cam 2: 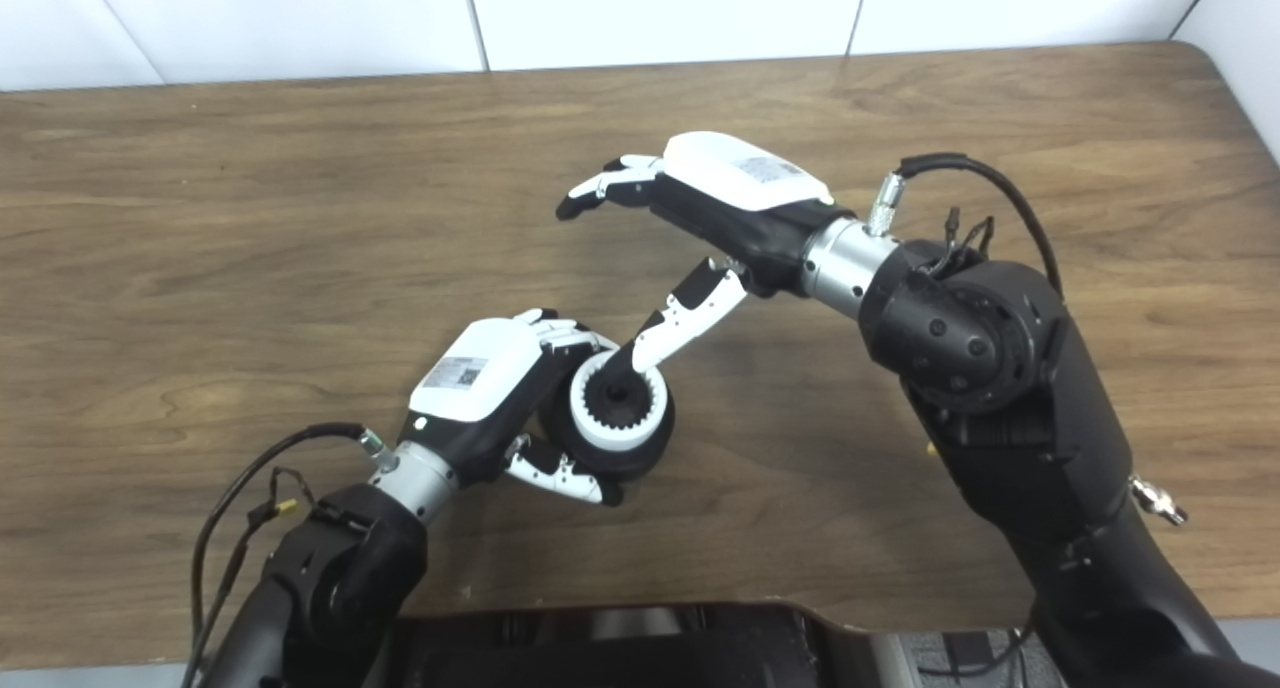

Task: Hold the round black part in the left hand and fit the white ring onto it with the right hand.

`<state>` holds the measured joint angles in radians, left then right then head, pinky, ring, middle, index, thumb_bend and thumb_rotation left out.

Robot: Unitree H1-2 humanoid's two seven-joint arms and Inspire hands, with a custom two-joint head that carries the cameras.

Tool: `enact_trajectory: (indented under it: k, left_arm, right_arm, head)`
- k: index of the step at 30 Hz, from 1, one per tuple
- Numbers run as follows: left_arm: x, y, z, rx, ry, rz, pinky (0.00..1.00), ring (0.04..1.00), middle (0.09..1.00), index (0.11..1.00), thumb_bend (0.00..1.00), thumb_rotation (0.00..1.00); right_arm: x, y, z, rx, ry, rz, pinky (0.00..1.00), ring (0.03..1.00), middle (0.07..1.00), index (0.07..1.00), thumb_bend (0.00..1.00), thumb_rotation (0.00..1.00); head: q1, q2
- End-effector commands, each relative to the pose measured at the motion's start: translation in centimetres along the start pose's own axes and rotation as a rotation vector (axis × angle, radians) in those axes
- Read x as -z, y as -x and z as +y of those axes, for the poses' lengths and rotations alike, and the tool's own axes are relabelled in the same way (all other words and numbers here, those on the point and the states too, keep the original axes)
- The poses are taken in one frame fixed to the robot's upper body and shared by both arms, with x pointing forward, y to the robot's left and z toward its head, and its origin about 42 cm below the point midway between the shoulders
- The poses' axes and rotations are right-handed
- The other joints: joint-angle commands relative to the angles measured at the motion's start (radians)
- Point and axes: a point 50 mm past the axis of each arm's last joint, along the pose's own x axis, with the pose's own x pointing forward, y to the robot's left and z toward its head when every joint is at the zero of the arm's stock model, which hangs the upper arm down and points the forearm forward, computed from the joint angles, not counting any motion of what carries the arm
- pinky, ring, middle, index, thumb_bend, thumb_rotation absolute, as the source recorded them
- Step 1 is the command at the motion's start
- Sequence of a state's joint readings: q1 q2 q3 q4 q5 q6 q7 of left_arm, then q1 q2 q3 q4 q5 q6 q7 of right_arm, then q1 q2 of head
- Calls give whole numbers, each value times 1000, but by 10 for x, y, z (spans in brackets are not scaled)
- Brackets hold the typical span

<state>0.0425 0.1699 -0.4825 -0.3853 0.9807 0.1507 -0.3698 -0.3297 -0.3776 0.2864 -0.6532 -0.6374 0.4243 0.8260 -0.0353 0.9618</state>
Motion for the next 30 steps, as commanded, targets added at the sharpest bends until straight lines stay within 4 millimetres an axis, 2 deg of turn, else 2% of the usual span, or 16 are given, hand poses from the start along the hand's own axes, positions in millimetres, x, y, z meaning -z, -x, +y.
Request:
enact_trajectory:
  k: [1,2,5,10,17,30]
  left_arm:
    - [7,-2,0,8,-37,45,906,830,759,610,768,236]
    - [7,-2,1,5,-43,49,900,829,762,654,834,287]
    - [6,-2,3,1,-61,62,890,831,773,728,903,370]
    - [7,-3,5,-6,-91,70,852,807,784,774,990,407]
    - [8,-3,9,25,-74,105,854,818,814,819,1000,424]
    - [15,-3,26,109,-57,167,943,916,893,896,1000,439]
  right_arm:
    - [-8,4,-14,74,22,-33,877,953,855,818,1000,484]
    - [-8,4,-14,74,21,-31,876,954,854,817,1000,485]
    - [-7,6,-13,76,17,-25,874,957,855,815,1000,477]
    - [-4,6,-13,71,17,-20,874,956,857,818,1000,490]
    - [-2,7,-16,82,15,-23,854,950,856,820,1000,532]
    - [2,10,-20,106,-33,-9,886,959,852,821,1000,495]
  head:
    - [-1,1]
    - [-1,0]
    - [0,-1]
    - [0,-5]
    - [-2,-4]
    - [0,-8]
